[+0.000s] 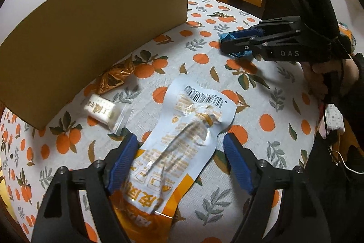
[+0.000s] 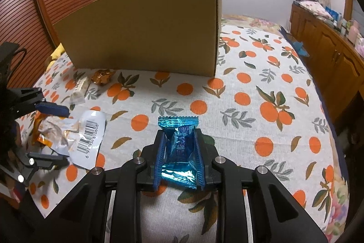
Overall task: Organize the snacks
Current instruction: 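Grasp the large orange-and-white pouch with the left tool while the right tool holds the candy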
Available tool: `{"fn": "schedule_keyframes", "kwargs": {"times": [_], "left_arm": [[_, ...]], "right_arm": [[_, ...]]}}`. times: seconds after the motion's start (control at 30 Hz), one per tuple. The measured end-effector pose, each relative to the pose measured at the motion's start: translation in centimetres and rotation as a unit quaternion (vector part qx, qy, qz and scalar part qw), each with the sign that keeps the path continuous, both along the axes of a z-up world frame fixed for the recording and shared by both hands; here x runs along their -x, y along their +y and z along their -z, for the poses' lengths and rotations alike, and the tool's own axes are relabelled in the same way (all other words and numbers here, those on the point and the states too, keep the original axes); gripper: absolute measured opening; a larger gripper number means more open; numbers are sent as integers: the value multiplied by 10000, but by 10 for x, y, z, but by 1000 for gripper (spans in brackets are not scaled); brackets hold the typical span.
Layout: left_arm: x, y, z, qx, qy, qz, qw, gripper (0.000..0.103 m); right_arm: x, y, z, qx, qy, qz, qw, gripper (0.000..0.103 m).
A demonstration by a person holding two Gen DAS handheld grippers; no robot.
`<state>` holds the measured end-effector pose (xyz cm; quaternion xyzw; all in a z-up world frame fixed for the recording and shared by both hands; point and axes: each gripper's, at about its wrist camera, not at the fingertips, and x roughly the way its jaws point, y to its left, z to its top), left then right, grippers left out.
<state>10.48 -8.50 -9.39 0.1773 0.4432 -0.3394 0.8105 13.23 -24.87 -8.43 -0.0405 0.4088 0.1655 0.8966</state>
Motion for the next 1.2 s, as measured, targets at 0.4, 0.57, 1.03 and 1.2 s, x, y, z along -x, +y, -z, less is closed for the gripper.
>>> {"fn": "schedule_keyframes", "kwargs": {"times": [0.4,0.57,1.03,1.2], "left_arm": [[8,-9,-5,-80,-342,1,9994,43],[9,-7,-9,28,-387,-138,9991,38],[2,16,-26,511,-326,-540,9967,32],[-3,17,-25,451,-360,-652,9962,32]], "right_arm": [[1,-3,1,-65,-12,0,10000,23],[1,-3,1,-66,-15,-3,10000,23],[1,-2,1,-64,-18,-2,10000,23],[1,-1,1,12,-43,-17,10000,22]]}}
